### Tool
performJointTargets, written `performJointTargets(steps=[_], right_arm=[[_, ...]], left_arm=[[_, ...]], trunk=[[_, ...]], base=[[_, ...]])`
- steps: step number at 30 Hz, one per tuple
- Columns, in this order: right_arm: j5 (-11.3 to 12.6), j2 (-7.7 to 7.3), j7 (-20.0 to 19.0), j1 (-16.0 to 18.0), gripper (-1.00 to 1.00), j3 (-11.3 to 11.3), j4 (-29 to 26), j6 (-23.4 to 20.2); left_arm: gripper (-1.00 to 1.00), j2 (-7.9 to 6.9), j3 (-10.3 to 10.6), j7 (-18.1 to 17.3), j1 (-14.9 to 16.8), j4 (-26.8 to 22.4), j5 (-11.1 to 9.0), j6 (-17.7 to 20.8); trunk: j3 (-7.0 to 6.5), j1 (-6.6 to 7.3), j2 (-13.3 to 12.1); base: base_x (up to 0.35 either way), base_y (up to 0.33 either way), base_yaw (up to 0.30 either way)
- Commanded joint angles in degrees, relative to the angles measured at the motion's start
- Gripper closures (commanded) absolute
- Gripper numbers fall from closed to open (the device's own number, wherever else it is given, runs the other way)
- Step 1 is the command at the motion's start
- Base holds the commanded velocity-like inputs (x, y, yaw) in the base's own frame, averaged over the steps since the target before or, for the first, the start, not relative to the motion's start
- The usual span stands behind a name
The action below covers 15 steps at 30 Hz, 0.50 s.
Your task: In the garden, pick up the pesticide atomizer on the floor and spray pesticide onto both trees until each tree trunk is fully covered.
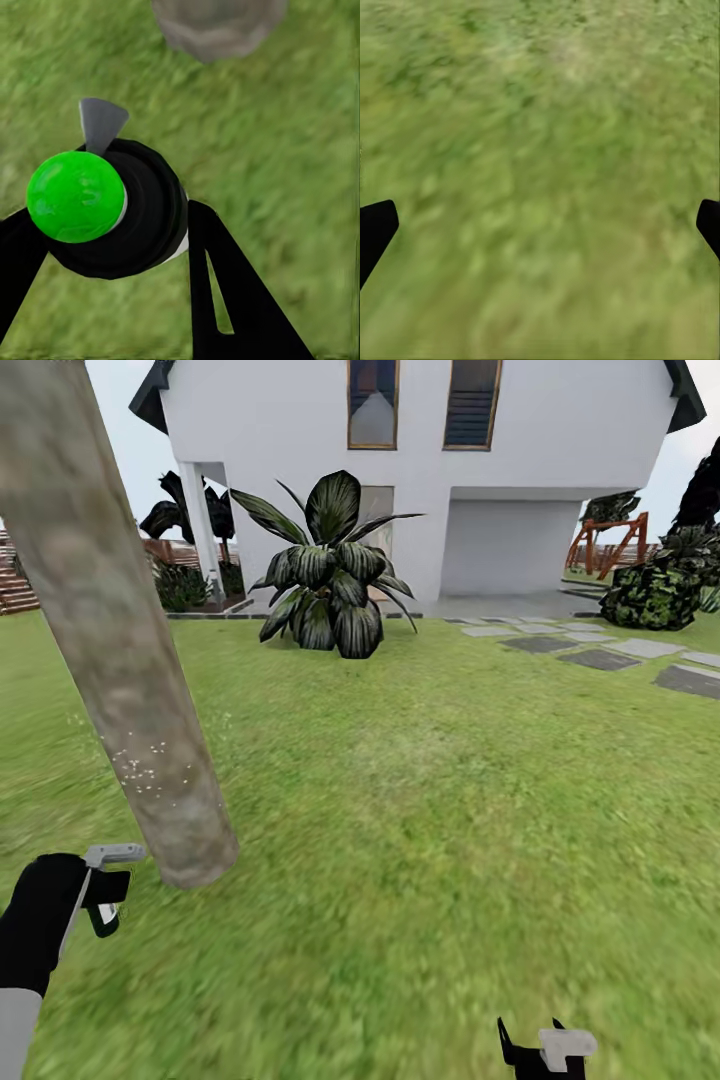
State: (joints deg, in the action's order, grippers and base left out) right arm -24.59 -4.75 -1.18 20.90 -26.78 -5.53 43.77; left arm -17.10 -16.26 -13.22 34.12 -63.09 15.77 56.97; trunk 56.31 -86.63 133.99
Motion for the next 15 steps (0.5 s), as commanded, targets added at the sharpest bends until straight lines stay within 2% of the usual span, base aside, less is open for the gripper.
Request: performJointTargets(steps=[1, 10, 15], right_arm=[[-0.44, 0.03, -0.13, 0.02, -1.00, -0.49, 0.06, 0.18], [-0.37, -0.16, -0.05, 0.02, -1.00, -0.63, 0.08, 0.18], [-0.33, -0.17, -0.05, 0.02, -1.00, -0.64, 0.00, 0.18]], left_arm=[[1.00, 0.04, -0.20, -0.58, 0.07, 0.63, 0.61, 0.18], [1.00, 0.05, -0.71, -0.42, 0.10, 1.47, 0.66, 0.13], [1.00, 0.07, -0.58, 4.11, 0.13, 1.48, 0.55, 0.07]], trunk=[[0.05, 0.01, 0.02], [0.05, 0.01, 0.02], [0.05, 0.01, 0.02]], base=[[0.070, -0.266, 0.277], [0.072, -0.266, 0.277], [0.079, -0.266, 0.274]])
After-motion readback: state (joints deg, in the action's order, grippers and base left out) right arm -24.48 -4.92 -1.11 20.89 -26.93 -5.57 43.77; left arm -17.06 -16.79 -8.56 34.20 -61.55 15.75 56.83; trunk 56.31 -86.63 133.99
